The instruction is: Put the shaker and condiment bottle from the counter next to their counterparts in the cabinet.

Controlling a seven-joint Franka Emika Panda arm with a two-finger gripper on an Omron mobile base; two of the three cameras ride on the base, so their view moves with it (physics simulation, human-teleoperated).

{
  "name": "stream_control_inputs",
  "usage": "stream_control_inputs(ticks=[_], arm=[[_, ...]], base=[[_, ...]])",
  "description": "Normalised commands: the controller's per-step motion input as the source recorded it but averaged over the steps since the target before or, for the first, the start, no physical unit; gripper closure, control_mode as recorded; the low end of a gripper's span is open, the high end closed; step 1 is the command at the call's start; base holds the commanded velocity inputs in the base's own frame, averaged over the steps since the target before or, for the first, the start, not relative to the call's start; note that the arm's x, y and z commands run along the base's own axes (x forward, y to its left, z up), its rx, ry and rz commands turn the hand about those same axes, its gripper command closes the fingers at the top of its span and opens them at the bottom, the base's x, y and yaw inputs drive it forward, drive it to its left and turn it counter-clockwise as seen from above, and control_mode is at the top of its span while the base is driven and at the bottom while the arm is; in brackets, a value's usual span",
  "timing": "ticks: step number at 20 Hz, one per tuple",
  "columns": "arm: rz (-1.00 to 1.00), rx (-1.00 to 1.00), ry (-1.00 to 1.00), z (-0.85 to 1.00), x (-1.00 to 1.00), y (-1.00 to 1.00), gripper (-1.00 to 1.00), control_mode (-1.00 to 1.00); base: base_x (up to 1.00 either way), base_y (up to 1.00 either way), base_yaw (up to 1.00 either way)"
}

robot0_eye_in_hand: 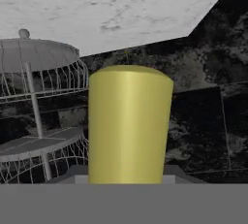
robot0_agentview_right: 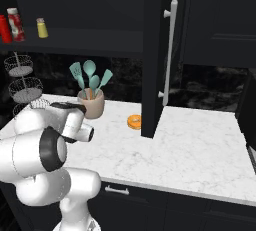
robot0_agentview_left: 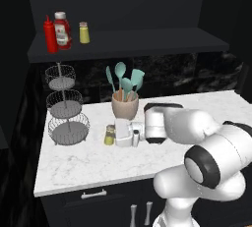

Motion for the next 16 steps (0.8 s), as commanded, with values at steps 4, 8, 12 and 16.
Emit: stream_control_inputs(ticks=[4,8,12,16], arm=[[-0.23,0.12,0.00,0.89,-0.53,-0.09,1.00,-1.00],[-0.30,0.11,0.06,0.92,-0.26,-0.04,1.00,-1.00],[-0.35,0.10,0.07,0.84,-0.16,-0.01,1.00,-1.00],[-0.37,0.12,0.07,0.86,-0.24,-0.06,1.00,-1.00]], base=[[0.00,0.00,0.00],[0.00,0.00,0.00],[0.00,0.00,0.00],[0.00,0.00,0.00]])
